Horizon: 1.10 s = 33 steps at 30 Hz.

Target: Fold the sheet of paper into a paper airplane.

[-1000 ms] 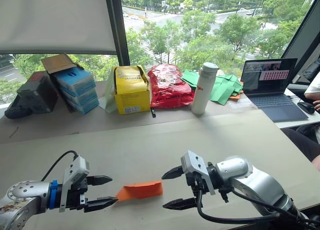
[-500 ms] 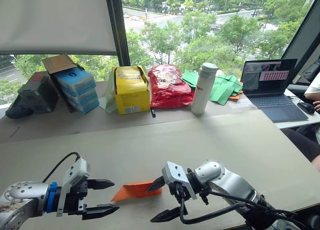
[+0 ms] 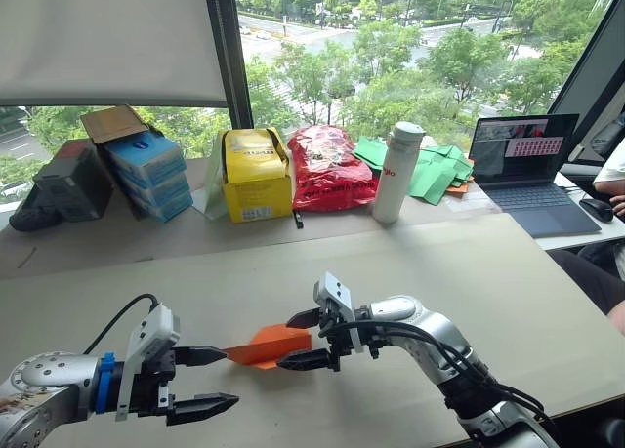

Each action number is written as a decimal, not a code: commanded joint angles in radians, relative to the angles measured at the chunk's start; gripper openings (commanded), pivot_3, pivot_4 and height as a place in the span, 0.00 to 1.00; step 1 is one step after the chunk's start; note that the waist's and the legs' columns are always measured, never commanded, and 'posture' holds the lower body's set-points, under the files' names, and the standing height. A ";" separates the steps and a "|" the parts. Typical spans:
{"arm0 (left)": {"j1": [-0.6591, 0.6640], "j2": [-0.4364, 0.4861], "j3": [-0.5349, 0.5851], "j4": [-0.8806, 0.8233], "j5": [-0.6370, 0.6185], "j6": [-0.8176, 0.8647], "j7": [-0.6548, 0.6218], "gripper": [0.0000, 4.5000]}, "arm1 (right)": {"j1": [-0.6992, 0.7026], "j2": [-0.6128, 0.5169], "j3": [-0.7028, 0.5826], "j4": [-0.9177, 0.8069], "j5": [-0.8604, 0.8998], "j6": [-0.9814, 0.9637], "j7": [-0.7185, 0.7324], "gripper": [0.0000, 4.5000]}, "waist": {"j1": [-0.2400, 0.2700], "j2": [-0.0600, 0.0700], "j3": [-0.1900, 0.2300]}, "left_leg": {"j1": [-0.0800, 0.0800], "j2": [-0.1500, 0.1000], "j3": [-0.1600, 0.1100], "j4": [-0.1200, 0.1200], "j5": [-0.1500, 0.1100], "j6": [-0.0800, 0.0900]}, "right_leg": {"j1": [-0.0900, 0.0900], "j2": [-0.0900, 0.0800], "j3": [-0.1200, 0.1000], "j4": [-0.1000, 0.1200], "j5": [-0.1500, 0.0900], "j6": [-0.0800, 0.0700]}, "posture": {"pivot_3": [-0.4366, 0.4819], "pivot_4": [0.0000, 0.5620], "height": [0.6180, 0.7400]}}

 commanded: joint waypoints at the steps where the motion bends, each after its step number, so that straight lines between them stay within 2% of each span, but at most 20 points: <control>1: -0.032 0.005 0.021 -0.020 -0.034 0.017 0.016 1.00 | -0.036 0.011 -0.029 -0.053 0.026 -0.010 0.000 1.00 | 0.000 0.000 0.000 | 0.000 0.000 0.000 0.000 0.000 0.000 | 0.000 0.000 0.000 0.000 0.000 0.000 | 0.48 0.27 0.98; 10: -0.056 0.008 0.020 -0.032 -0.053 0.042 0.048 1.00 | -0.139 -0.031 0.109 -0.113 -0.122 -0.086 0.004 1.00 | -0.003 0.000 0.000 | 0.000 0.000 0.001 0.000 0.001 -0.001 | -0.003 0.000 0.000 0.006 0.000 0.000 | 0.48 0.27 0.98; 15: -0.021 0.002 0.038 -0.055 -0.056 0.039 0.053 1.00 | -0.160 -0.039 0.178 -0.094 -0.206 -0.132 -0.004 1.00 | -0.002 0.000 0.000 | 0.000 0.000 0.001 0.001 0.001 -0.001 | -0.003 -0.001 0.000 0.006 0.000 0.000 | 0.48 0.27 0.98; 20: 0.040 -0.010 0.043 -0.021 -0.005 -0.025 0.018 1.00 | -0.180 -0.023 0.227 -0.053 -0.274 -0.169 -0.007 1.00 | -0.003 0.000 0.000 | 0.000 0.000 0.001 0.001 0.001 -0.001 | -0.003 0.000 0.000 0.006 0.000 0.000 | 0.48 0.27 0.98; 23: 0.071 -0.018 0.048 0.007 0.020 -0.060 -0.004 1.00 | -0.190 -0.012 0.235 -0.037 -0.296 -0.180 -0.002 0.82 | -0.002 0.000 0.000 | 0.000 0.000 0.001 0.001 0.001 -0.002 | -0.003 0.000 0.000 0.006 0.000 0.000 | 0.48 0.27 0.98; 26: 0.118 -0.027 0.062 0.044 0.068 -0.110 -0.024 1.00 | -0.223 0.013 0.247 -0.032 -0.310 -0.171 0.005 0.57 | -0.007 0.000 0.000 | 0.000 0.000 0.002 0.000 0.001 -0.002 | -0.003 0.000 0.000 0.006 0.000 -0.001 | 0.48 0.27 0.98; 33: 0.130 -0.040 0.061 0.037 0.076 -0.129 -0.024 1.00 | -0.255 0.023 0.272 -0.027 -0.336 -0.146 0.035 0.04 | -0.001 -0.001 0.000 | 0.000 0.000 0.002 0.001 0.001 -0.001 | -0.002 0.000 0.000 0.006 0.000 -0.001 | 0.48 0.27 0.98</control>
